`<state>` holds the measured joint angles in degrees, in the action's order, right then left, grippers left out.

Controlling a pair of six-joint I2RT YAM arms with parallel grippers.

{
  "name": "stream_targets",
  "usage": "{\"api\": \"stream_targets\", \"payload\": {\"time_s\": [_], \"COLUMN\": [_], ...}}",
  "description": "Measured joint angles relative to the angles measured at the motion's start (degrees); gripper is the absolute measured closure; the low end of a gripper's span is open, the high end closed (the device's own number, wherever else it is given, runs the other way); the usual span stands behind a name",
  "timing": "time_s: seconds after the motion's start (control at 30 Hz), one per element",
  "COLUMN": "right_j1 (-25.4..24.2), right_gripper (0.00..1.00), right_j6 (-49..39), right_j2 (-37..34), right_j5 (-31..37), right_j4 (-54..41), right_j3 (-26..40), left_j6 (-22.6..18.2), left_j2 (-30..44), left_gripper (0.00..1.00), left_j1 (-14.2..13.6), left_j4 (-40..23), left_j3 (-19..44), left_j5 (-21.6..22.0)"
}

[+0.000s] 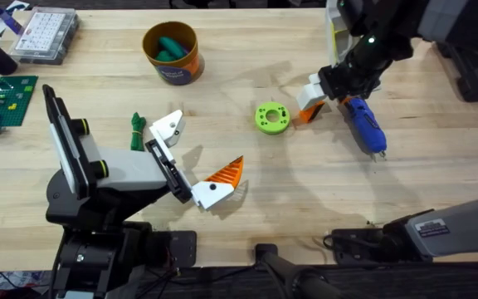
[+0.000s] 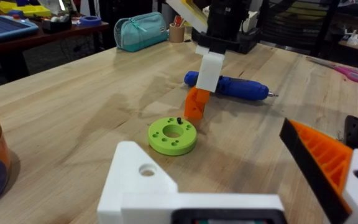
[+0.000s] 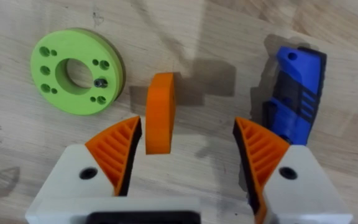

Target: Pick up the gripper from the table and insert it into the empty holder that is missing its gripper. Then pick up a screw, insert it into the mounting hole, and use the screwdriver to tighten it. Finally, clean up the table by picking up the vegetable and placing it into the bucket.

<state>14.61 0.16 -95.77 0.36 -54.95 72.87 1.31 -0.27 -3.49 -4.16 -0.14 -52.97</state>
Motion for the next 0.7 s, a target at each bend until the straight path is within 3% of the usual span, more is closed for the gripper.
{"api": "stream_targets", "payload": {"time_s": [0.37, 0.7], "right_j1": [0.9, 1.0], "right_gripper": [0.1, 0.1], "right_j6": [-2.8, -3.4], "right_j2": [-0.8, -0.8], "right_j5": [-6.7, -4.1], "right_j4": [-0.7, -0.8], "right_j3": [0.0, 0.0], "left_j6": [0.1, 0.1], "left_j2": [0.3, 0.3], "left_gripper": [0.008, 0.008], "left_j1": [-0.1, -0.1], "left_j4": [-0.1, -0.1], "left_j3": [0.4, 0.4], "left_j5": [0.1, 0.1]}}
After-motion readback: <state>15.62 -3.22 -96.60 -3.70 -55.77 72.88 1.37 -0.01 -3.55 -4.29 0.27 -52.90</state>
